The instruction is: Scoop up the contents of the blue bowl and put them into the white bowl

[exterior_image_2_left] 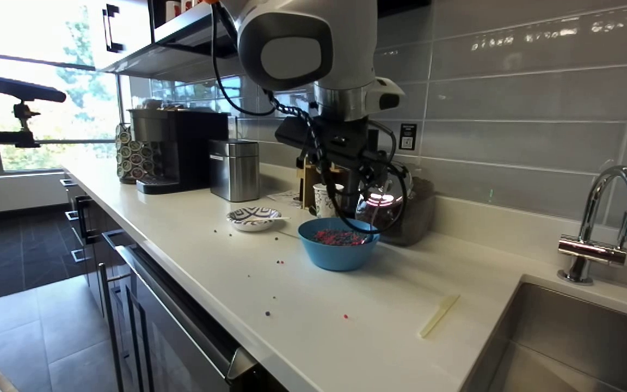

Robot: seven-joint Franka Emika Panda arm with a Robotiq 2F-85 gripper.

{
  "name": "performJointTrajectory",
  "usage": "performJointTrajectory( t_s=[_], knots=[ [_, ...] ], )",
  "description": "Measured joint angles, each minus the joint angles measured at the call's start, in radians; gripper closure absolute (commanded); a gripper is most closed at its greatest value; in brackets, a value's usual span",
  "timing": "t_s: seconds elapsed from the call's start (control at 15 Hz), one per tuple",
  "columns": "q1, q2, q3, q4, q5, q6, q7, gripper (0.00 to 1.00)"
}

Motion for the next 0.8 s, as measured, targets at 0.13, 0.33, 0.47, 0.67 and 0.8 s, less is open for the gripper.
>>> performJointTrajectory(
  t_s=[0.13,0.33,0.47,0.67,0.8],
  knots=[
    [0.000,0.002,0.000,0.003,0.000,0.000,0.000,0.00],
    [0.003,0.007,-0.008,0.007,0.036,0.000,-0.006,0.00],
    [0.012,0.016,-0.025,0.012,0.092,0.000,-0.028,0.00],
    [0.033,0.038,-0.057,0.027,0.191,0.000,-0.089,0.00],
    [0.044,0.063,-0.076,0.042,0.248,0.000,-0.128,0.00]
  ],
)
